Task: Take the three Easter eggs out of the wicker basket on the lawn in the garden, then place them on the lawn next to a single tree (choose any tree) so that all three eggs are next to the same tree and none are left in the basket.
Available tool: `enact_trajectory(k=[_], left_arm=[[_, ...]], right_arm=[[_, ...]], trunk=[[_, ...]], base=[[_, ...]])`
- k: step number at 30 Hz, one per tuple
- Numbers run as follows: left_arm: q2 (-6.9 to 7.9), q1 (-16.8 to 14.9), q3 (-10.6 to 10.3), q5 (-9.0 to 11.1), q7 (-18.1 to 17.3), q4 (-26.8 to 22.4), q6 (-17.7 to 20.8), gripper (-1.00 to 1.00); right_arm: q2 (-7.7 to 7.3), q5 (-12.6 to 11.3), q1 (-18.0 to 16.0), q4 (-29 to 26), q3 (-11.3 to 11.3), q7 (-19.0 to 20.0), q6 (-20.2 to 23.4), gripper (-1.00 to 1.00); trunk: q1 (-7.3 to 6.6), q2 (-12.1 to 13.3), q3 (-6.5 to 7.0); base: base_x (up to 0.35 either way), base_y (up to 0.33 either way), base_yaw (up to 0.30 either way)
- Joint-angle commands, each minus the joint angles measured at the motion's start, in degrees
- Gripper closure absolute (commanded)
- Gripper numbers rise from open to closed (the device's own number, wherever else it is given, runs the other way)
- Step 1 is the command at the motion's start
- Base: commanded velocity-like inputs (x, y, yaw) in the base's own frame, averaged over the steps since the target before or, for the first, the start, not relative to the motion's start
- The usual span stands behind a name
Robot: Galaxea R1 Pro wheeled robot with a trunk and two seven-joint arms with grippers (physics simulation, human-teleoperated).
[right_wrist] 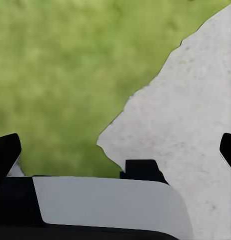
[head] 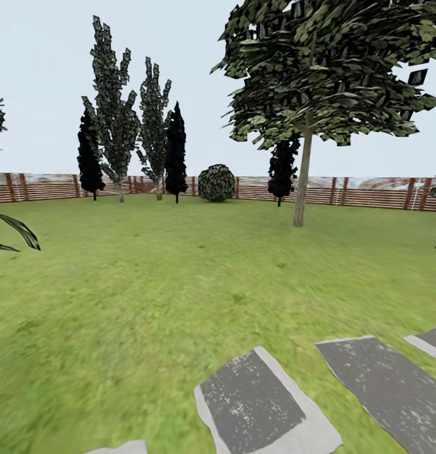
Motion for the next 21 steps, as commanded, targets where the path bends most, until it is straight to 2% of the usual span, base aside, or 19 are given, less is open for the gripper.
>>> enact_trajectory(k=[1, 21], left_arm=[[0.01, 0.03, 0.03, 0.24, -0.20, -0.08, -0.04, -1.00], [-0.09, 0.03, -0.03, 0.24, -0.13, -0.06, -0.04, -1.00]], right_arm=[[0.01, -0.02, -0.03, 0.05, -0.10, 0.02, -0.19, -1.00], [0.01, -0.02, -0.03, 0.05, -0.10, 0.02, -0.19, -1.00]], trunk=[[0.03, -0.02, -0.05], [0.03, -0.02, -0.05]], base=[[0.315, 0.000, 0.000], [0.317, 0.000, 0.000]])
